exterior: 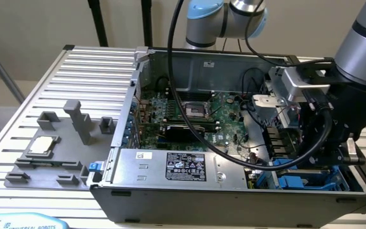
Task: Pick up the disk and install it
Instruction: 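Insert the second disk wire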
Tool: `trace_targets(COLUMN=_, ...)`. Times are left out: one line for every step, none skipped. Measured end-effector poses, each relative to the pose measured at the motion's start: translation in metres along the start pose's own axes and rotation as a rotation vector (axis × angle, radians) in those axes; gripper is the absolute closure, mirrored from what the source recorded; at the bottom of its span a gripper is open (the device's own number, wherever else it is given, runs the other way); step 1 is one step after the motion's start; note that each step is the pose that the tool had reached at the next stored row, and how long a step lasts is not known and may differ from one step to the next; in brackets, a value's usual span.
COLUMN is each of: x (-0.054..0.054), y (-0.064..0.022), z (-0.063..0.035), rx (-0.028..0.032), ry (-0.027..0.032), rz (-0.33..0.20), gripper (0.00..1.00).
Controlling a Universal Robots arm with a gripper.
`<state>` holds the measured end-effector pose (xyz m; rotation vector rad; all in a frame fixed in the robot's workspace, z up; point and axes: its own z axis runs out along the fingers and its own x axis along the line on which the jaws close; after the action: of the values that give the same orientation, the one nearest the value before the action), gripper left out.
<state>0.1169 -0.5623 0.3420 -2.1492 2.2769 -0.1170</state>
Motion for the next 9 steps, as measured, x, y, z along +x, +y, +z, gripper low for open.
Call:
trace_targets(x=0.0003, y=0.0004, z=-0.002, rx=-0.0001, ry=-0.0002, rz=0.0, gripper=0.7)
trace_targets(x=0.0007, y=0.0009, z=-0.0042, rx=-0.0001, ry=-0.0008, rz=0.0, gripper=0.7)
trace_targets(x=0.0009, y=0.0015, z=-0.0062, rx=0.0, ry=-0.0012, rz=0.0, gripper=0.7)
trace_targets(x=0.0011, y=0.0022, z=-0.0079, rx=-0.0001, ry=-0.0022, rz=0.0, gripper=0.7)
trace_targets(x=0.0013, y=0.0028, z=-0.0092, rx=-0.0002, ry=-0.0038, rz=0.0, gripper=0.7)
trace_targets(x=0.0014, y=0.0032, z=-0.0095, rx=-0.0003, ry=-0.0066, rz=0.0, gripper=0.7)
trace_targets(x=0.0015, y=0.0032, z=-0.0095, rx=-0.0004, ry=-0.0086, rz=0.001, gripper=0.7)
trace_targets(x=0.0014, y=0.0032, z=-0.0095, rx=-0.0005, ry=-0.0094, rz=0.001, gripper=0.7)
trace_targets(x=0.0014, y=0.0033, z=-0.0095, rx=-0.0006, ry=-0.0099, rz=0.001, gripper=0.7)
